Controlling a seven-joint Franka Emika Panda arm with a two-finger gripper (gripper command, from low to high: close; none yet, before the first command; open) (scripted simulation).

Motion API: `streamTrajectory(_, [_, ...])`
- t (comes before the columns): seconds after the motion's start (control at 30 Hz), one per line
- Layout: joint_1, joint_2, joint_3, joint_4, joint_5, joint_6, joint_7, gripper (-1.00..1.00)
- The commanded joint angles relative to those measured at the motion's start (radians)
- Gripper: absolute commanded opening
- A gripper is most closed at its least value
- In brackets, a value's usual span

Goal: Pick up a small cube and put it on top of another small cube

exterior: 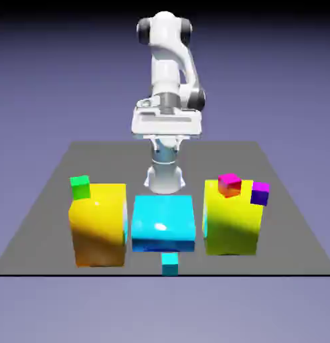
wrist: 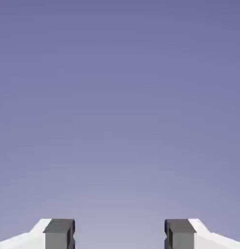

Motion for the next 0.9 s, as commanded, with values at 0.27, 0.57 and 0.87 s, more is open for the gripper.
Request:
streamTrajectory(0.27, [-0.005, 0.326, 0.011, 0.243, -0.009, -0.245, 0.014, 0.0])
streamTrajectory(0.57, [-0.01, 0.652, 0.023, 0.485, -0.017, -0.49, 0.029, 0.0])
streamTrajectory(0.87, [-0.015, 0.979, 0.034, 0.728, -0.026, -0.735, 0.043, 0.0])
